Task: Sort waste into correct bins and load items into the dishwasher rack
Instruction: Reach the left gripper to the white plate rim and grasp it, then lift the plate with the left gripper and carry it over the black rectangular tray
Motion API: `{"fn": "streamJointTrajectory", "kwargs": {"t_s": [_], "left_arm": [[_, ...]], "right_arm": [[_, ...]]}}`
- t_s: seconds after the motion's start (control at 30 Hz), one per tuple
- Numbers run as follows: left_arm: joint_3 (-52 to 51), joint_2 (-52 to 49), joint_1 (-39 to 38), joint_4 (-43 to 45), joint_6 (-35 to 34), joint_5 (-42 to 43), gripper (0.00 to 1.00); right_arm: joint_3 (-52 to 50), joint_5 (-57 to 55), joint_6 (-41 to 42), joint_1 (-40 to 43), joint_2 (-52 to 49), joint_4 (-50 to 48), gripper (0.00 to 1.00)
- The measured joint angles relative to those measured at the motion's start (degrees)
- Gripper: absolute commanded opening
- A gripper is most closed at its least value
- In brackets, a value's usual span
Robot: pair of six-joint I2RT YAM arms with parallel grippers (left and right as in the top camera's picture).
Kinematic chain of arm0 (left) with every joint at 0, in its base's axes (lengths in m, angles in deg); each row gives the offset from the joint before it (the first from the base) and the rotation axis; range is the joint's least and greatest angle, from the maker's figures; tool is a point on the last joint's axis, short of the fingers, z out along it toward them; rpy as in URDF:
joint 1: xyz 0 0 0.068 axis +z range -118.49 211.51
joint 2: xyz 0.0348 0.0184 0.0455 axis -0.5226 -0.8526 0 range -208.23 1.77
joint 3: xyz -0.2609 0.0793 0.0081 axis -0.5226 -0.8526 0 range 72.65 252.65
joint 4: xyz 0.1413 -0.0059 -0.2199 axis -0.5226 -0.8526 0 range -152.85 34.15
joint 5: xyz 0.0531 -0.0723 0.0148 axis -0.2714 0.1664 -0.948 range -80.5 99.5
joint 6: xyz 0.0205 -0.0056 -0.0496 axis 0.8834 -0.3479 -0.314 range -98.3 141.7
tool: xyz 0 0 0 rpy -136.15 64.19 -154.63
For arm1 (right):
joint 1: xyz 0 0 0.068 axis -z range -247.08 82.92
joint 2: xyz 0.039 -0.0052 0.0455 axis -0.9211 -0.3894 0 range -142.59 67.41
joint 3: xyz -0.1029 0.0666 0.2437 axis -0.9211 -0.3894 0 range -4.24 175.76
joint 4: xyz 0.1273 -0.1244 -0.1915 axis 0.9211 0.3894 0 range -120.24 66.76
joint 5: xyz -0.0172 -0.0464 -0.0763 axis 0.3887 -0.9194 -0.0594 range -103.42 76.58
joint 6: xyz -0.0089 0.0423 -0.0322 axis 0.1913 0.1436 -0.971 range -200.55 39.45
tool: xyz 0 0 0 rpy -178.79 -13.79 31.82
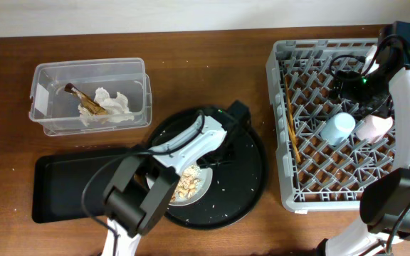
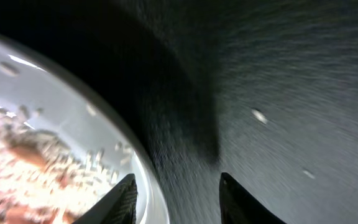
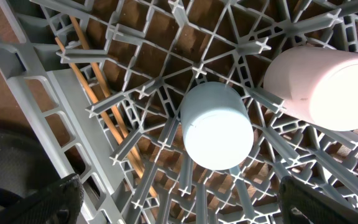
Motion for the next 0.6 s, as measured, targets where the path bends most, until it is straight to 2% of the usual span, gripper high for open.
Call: {"fn": "streamJointTrajectory", "kwargs": {"t_s": [0.1,0.13,0.3,0.6], "left_arm": [[0.11,-0.98,-0.07,0.15,-0.02,0.00,0.40],[0.11,-0.98,-0.11,0.15,-0.04,-0.04,0.36],[0.11,-1.01,-0.15,-0.46,-0.61,-1.01,0.03],[0.28,-0.85,-0.31,-1.86,-1.29,-2.21,0.01]], "right_arm": [[0.00,0.00,0.09,0.00,0.00,0.02,0.98],[0.00,-0.02,0.07,0.00,0.00,0.00,0.98],[0.00,0.00,0.07,0.00,0.02,0.00,0.98],[0.00,0.00,0.07,0.00,0.00,0.00,0.98]]}}
